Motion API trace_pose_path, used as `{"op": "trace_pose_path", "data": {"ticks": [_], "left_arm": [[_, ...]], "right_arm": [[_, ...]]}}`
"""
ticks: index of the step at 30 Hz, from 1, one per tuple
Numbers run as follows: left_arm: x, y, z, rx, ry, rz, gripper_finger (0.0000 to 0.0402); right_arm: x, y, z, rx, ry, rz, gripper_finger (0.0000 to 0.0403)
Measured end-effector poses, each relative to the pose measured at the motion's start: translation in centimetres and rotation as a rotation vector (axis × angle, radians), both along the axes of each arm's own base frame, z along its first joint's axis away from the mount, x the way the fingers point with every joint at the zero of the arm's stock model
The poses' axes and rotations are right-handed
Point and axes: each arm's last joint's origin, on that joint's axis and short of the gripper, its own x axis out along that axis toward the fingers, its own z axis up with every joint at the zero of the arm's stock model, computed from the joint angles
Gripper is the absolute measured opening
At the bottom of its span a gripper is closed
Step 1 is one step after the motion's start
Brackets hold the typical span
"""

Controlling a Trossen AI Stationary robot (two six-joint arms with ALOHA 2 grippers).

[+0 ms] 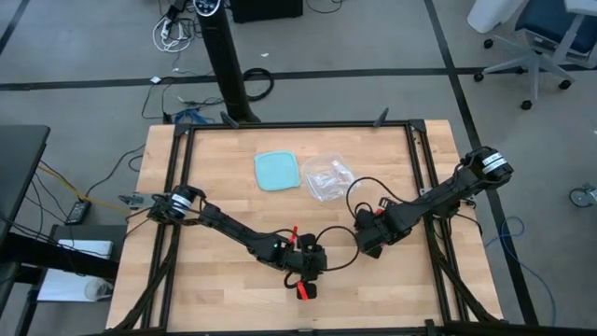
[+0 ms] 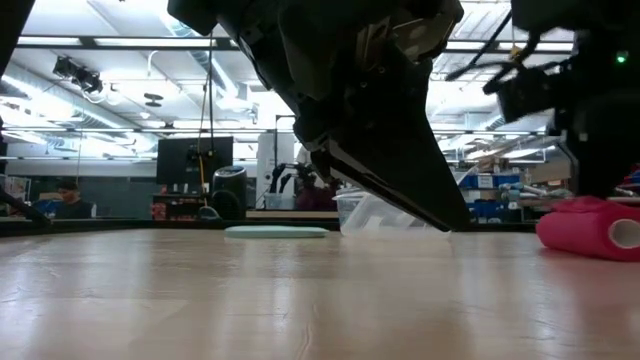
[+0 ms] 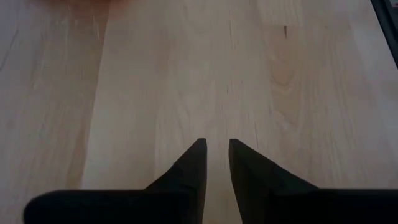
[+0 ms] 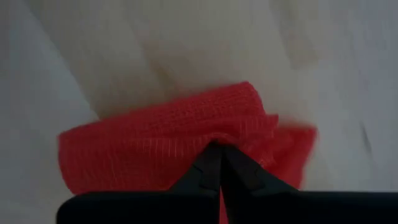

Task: Roll bandage
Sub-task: Roll the red bandage

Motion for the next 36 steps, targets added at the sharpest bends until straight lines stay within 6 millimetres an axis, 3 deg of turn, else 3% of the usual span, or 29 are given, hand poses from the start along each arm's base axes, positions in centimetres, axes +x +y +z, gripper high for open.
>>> {"op": "trace_pose_path", "data": {"ticks": [9, 13, 18, 25, 30, 36], "left_arm": [[0.0, 0.0, 0.0, 0.002, 0.001, -0.001, 0.0072], [-0.1, -0.1, 0.0, 0.003, 0.008, -0.003, 0.0072], [-0.4, -0.6, -0.1, -0.006, 0.016, -0.013, 0.0072], [-0.7, -0.9, 0.1, -0.013, 0.025, -0.012, 0.0072], [-0.5, -0.8, 0.4, -0.044, 0.011, 0.016, 0.0072], [0.1, -0.8, 1.0, -0.042, -0.073, 0.019, 0.0072]], "right_arm": [[2.7, 3.0, 1.3, 0.210, -0.255, 0.199, 0.0002], [3.7, 3.7, 2.9, 0.190, -0.340, 0.237, 0.0002], [3.1, 4.2, 3.9, 0.169, -0.285, 0.209, 0.0002], [0.2, 4.4, 3.2, 0.125, -0.073, 0.046, 0.0002], [0.3, 5.7, 3.1, 0.184, -0.146, 0.077, 0.0002], [0.3, 5.9, 1.5, 0.235, -0.157, 0.076, 0.0002]]}}
